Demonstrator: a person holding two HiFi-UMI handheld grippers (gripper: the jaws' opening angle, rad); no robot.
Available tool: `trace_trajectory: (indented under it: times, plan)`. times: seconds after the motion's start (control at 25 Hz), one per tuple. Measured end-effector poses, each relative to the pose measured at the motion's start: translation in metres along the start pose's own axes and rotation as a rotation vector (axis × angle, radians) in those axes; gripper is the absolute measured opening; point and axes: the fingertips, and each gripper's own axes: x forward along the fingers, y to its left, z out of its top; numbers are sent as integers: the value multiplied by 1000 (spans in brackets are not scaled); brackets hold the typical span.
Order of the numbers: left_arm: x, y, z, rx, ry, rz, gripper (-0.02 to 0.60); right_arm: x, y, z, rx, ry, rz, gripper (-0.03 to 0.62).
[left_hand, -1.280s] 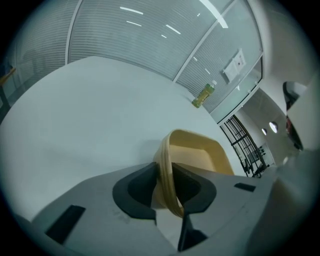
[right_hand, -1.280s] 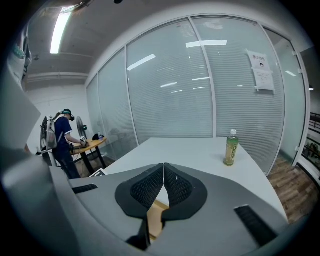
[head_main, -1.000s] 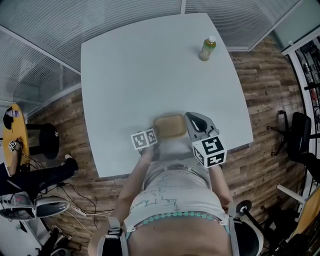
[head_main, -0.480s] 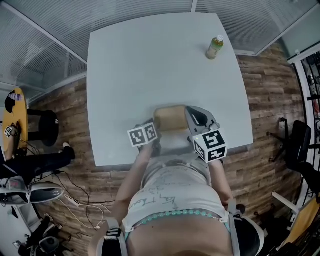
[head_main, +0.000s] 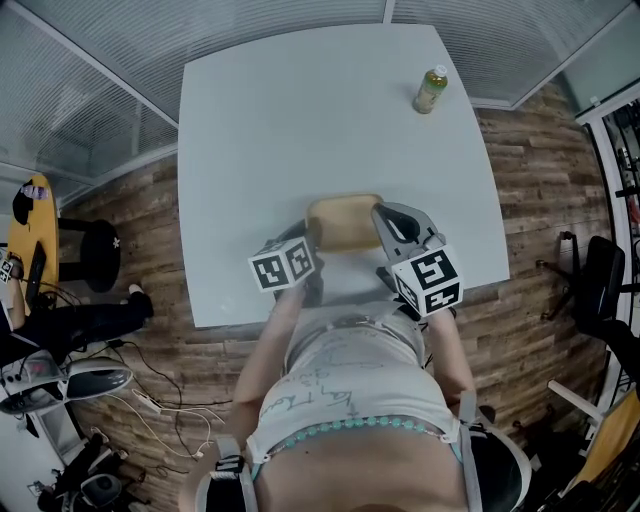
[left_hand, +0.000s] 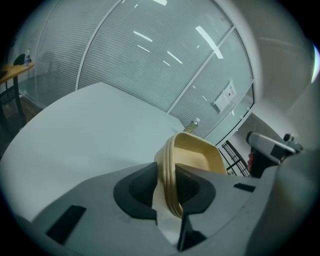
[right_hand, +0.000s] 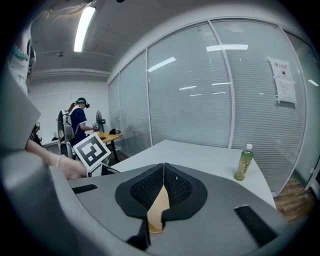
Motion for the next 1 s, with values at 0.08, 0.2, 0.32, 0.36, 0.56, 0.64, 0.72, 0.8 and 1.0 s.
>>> trace_trajectory:
  times: [0.08,0.2,0.32,0.36,0.56,0.64,0.72,0.8,1.0]
  plan:
    - [-5,-1,9,11,-22,-1,61,0,2,0,-3,2,-5,0]
    - [-13,-2,22,44,-53,0,61,-1,5,1,20,-11,-5,0]
    - [-20,-5,37,69,-96,-6,61,0,7,3,35,-21,-2,0]
    - [-22,-6,43,77,-113,-9,61,-1,7,4,30,-20,-2,0]
    - [-36,-16,69,135,-187,-15,61,-4,6,9,14,-31,-16,0]
    - [-42,-20,77,177,-212,-3,61,-7,6,13,15,-46,-24,0]
    - [-49,-23,83,212,-236,9,61,-10,6,16,19,-56,-30,0]
    - [-54,-27,86,238,-256,15,61,-12,7,17,30,-65,-26,0]
    - [-60,-39,87,220,-272,-10,61,-17,8,20,31,-69,-21,0]
